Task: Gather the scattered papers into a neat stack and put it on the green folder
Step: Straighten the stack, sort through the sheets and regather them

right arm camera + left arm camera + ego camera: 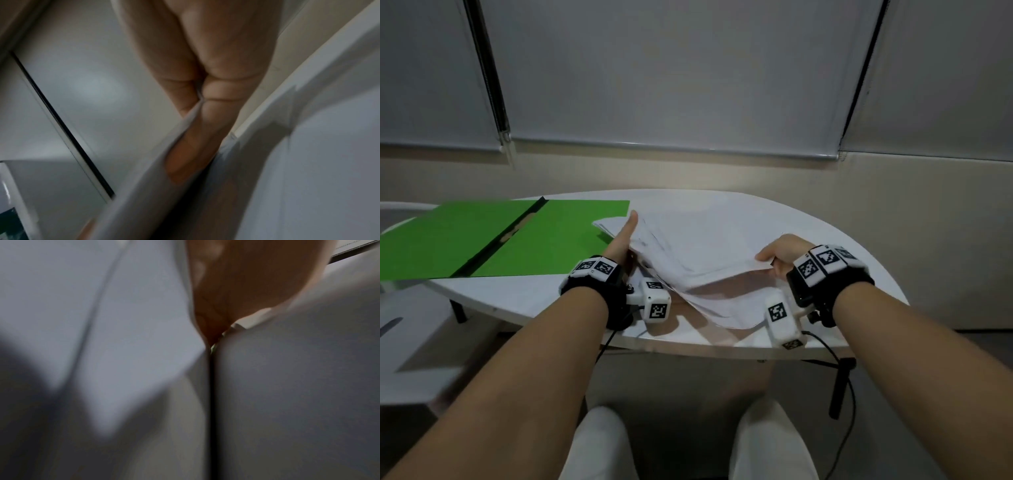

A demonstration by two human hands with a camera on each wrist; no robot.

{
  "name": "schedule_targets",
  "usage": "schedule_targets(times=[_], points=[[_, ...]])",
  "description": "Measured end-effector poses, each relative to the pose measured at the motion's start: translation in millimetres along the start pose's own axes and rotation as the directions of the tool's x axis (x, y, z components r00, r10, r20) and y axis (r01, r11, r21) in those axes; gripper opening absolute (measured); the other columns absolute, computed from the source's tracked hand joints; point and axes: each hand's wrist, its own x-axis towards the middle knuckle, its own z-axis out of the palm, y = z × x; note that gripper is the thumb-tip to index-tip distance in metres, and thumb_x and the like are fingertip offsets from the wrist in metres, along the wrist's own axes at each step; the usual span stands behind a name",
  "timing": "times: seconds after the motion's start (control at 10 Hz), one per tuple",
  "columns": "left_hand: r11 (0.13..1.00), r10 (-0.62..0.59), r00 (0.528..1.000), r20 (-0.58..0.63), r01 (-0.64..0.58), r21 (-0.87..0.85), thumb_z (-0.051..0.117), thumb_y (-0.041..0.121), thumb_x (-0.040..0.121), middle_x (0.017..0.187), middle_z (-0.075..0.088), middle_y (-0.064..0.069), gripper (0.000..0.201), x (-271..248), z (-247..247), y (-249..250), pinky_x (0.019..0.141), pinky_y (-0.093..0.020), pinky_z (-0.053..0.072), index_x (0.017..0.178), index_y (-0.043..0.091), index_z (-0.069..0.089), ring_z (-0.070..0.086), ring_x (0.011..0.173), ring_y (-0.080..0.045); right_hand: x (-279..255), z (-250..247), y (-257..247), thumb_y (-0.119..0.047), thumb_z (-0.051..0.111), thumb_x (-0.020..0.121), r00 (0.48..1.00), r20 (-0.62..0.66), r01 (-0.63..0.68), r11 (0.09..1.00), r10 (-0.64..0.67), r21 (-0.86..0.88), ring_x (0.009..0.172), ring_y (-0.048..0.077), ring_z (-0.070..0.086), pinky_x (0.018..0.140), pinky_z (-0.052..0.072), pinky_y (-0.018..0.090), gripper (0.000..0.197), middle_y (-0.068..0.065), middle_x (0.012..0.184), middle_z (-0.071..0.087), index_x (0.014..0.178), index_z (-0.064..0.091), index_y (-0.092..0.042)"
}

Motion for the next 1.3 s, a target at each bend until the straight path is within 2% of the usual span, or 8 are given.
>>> schedule_targets(times=[0.2, 0.3, 0.5, 0.7, 0.9, 1.1, 1.2, 1.3], points=[[0.945, -0.119, 0.991, -0.063, 0.133, 0.298, 0.056, 0.013, 0.088, 0.047, 0.056, -0.010, 0.025, -11, -2, 0, 0.052, -0.021, 0.046, 0.065, 0.006, 0.054, 0.055, 0.041, -0.022, -16, 1, 16, -0.017, 0.076, 0.076, 0.971, 0.232, -0.087, 0.991, 0.061, 0.103, 0.089, 0.034, 0.071, 0.065, 0.062, 0.035, 0.043, 0.019, 0.110, 0.068, 0.108, 0.060, 0.008], [0.925, -0.057, 0.993, -0.101, 0.090, 0.369, 0.061, 0.010, 0.083, 0.056, 0.065, -0.005, 0.007, 0, -10, -5, 0.084, -0.034, 0.047, 0.089, 0.007, 0.060, 0.056, 0.068, -0.022, -4, -22, 27, -0.047, 0.077, 0.068, 0.993, 0.079, -0.105, 0.952, 0.086, 0.288, 0.097, 0.030, 0.066, 0.057, 0.060, 0.036, 0.060, 0.012, 0.113, 0.062, 0.109, 0.058, -0.007], [0.923, -0.158, 0.987, -0.025, 0.157, 0.352, 0.057, 0.017, 0.090, 0.047, 0.066, -0.006, 0.019, 4, -8, -2, 0.059, -0.029, 0.052, 0.075, 0.006, 0.059, 0.064, 0.052, -0.022, 24, -26, 27, -0.021, 0.053, 0.094, 0.996, -0.078, 0.040, 0.990, -0.051, -0.136, 0.099, 0.027, 0.052, 0.080, 0.052, 0.037, 0.047, 0.019, 0.137, 0.048, 0.137, 0.042, -0.005], [0.919, -0.201, 0.980, -0.004, 0.190, 0.346, 0.064, 0.022, 0.086, 0.066, 0.069, -0.012, 0.017, 5, -7, 1, 0.067, -0.031, 0.054, 0.080, 0.006, 0.066, 0.064, 0.060, -0.027, 24, -11, 10, -0.023, 0.060, 0.090, 0.987, 0.120, 0.155, 0.818, -0.105, -0.555, 0.096, 0.018, 0.053, 0.094, 0.042, 0.030, 0.041, 0.007, 0.123, 0.063, 0.131, 0.055, -0.021], [0.852, -0.008, 0.997, -0.070, 0.043, 0.522, 0.065, 0.003, 0.081, 0.079, 0.062, -0.021, 0.025, 21, -11, 0, 0.069, -0.033, 0.050, 0.056, 0.005, 0.066, 0.057, 0.067, -0.029, 25, -15, 24, -0.025, 0.066, 0.086, 0.990, 0.080, 0.128, 0.971, -0.114, -0.203, 0.067, 0.009, 0.053, 0.062, 0.041, 0.020, 0.040, -0.007, 0.079, 0.060, 0.125, 0.060, -0.018], [0.915, 0.300, 0.951, 0.078, -0.310, 0.259, 0.062, -0.015, 0.075, 0.065, 0.073, 0.008, 0.039, 7, -7, 17, 0.056, -0.022, 0.055, 0.111, 0.000, 0.062, 0.070, 0.065, -0.013, 21, -21, 11, -0.067, 0.067, 0.064, 0.991, -0.071, 0.121, 0.981, -0.111, 0.152, 0.097, 0.023, 0.061, 0.087, 0.053, 0.041, 0.096, 0.006, 0.120, 0.056, 0.136, 0.040, -0.009], [0.889, 0.401, 0.902, 0.161, -0.425, 0.167, 0.066, -0.014, 0.067, 0.067, 0.074, 0.006, 0.034, -4, -3, 29, 0.055, -0.019, 0.055, 0.096, 0.005, 0.064, 0.071, 0.061, -0.008, 23, -26, 0, -0.071, 0.081, 0.026, 0.978, 0.057, 0.168, 0.914, -0.202, 0.369, 0.100, 0.029, 0.066, 0.090, 0.053, 0.044, 0.127, 0.011, 0.124, 0.062, 0.132, 0.048, -0.012], [0.856, 0.456, 0.857, 0.240, -0.496, 0.146, 0.067, -0.004, 0.056, 0.068, 0.075, 0.004, 0.035, -12, 6, 48, 0.057, -0.018, 0.054, 0.089, 0.007, 0.065, 0.071, 0.063, -0.009, -4, -31, -29, -0.037, 0.093, 0.042, 0.942, 0.036, 0.289, 0.860, -0.334, 0.420, 0.072, 0.018, 0.072, 0.072, 0.058, 0.025, 0.067, 0.016, 0.086, 0.075, 0.089, 0.065, 0.000]])
